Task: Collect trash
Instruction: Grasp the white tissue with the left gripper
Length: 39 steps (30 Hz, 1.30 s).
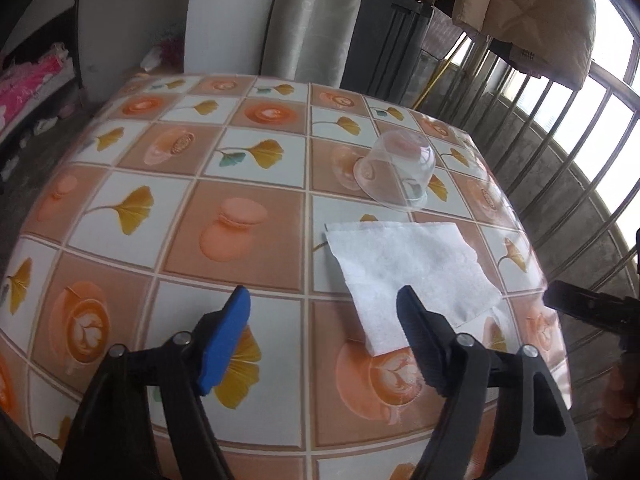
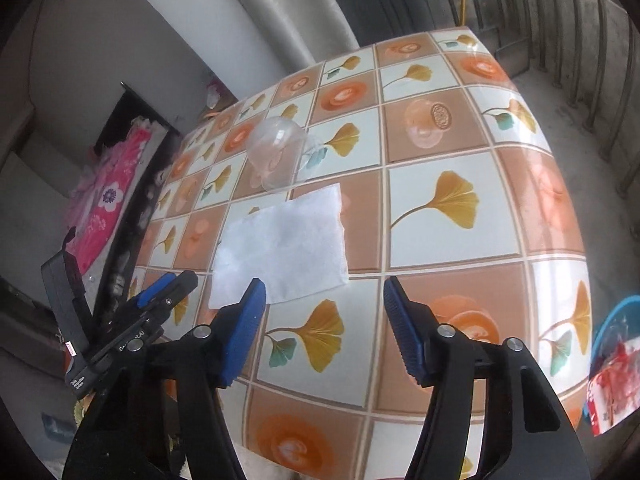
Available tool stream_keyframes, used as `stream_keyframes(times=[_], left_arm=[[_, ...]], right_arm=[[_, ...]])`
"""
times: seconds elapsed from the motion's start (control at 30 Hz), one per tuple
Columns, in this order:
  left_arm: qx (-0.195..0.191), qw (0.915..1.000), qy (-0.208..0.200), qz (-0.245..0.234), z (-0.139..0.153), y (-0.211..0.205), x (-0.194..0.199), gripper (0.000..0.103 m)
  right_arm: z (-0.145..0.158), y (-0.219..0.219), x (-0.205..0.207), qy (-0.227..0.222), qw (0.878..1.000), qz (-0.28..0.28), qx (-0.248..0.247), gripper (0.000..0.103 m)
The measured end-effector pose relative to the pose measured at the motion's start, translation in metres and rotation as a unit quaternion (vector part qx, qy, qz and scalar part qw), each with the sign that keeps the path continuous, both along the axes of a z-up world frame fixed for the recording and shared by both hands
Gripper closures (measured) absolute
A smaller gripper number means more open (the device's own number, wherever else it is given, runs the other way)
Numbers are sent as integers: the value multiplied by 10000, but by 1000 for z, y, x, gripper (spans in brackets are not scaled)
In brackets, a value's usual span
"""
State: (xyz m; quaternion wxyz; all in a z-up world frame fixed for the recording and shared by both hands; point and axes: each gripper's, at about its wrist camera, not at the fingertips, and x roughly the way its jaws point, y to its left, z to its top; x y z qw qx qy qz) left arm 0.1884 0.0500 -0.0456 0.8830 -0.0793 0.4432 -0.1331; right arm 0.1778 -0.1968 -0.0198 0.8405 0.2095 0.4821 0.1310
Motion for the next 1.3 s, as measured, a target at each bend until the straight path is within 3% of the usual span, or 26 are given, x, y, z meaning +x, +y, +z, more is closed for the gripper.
stream_keyframes(times=[0.07,0.2,0.33,0.6,0.73,0.83,0.9,1.0,1.07,1.13,1.23,1.3], left_arm=[[-408,9987,293,-27,-11,3,3,44],[-802,9962,329,0,-14,5,0,55],[-1479,9871,602,-150,-20,5,3,61],[-2132,9736,807,-124,-27,2,12,63],[-1830,9807,678,-85,-24,-8,15,68],[-1090,9929,467,-48,-21,-21,15,87],[-739,9966,346,-96,-20,-26,16,99],[-258,9995,78,-182,-16,-31,12,102],[-39,9998,-87,-175,-14,-30,10,102],[143,9995,-195,-178,-12,-29,8,102],[385,9987,-284,-197,-11,-28,7,102],[548,9977,-349,-205,-11,-28,5,102]], right_arm=[[-5,5,5,12,10000,8,-44,58],[-15,13,12,40,10000,76,-34,80],[-27,24,18,117,9995,256,-155,96],[-35,25,16,114,9991,391,-102,102],[-38,19,17,141,9991,382,118,103],[-37,18,16,147,9990,390,132,103],[-34,18,16,134,9989,437,34,102],[-20,11,15,-63,9989,455,5,98],[-7,4,19,-238,9990,388,13,90],[3,0,27,-392,9987,315,-11,73],[20,4,44,-661,9974,272,-104,57],[31,15,58,-847,9955,372,-201,50]])
